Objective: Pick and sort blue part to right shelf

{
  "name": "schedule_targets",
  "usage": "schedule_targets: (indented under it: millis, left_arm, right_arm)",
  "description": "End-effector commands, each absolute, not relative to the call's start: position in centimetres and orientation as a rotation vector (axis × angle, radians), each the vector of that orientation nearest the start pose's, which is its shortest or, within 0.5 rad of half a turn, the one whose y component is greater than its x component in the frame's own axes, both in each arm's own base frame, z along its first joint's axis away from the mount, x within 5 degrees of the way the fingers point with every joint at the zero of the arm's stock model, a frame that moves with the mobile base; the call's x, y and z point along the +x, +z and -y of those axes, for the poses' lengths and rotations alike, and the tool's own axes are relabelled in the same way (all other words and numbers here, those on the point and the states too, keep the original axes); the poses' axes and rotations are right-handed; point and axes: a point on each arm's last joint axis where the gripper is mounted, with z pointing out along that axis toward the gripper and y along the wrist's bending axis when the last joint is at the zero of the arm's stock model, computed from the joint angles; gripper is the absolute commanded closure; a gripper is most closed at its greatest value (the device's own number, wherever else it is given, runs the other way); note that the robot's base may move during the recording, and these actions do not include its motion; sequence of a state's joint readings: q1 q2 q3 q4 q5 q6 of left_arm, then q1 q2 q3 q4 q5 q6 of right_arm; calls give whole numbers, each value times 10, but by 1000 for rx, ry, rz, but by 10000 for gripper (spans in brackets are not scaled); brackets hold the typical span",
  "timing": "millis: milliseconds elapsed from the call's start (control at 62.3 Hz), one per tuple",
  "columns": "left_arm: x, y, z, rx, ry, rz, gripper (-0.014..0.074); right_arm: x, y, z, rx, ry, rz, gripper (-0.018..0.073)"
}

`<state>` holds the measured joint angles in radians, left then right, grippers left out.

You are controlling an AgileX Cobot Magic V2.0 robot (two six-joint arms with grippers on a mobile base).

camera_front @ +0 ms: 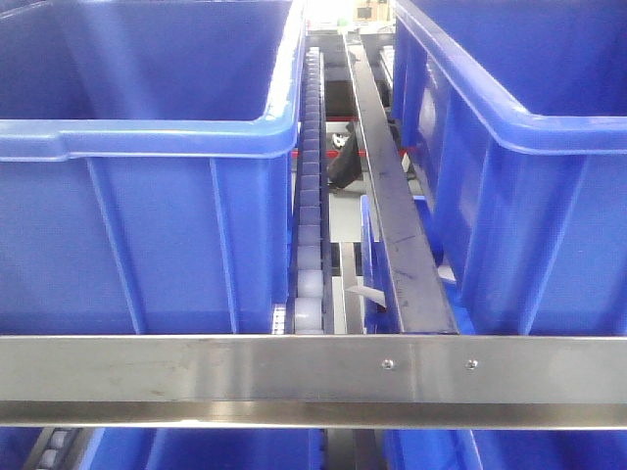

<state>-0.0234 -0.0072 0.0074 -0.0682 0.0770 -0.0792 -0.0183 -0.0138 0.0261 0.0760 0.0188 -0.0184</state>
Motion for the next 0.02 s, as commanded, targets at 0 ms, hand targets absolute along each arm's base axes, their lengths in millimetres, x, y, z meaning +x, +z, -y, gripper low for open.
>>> schedule_targets:
  millis: [0]
  left_arm:
    - [55,205,1,-99,-141,-1472,473]
  right_arm:
    - [53,218,1,48,25,-1386,503]
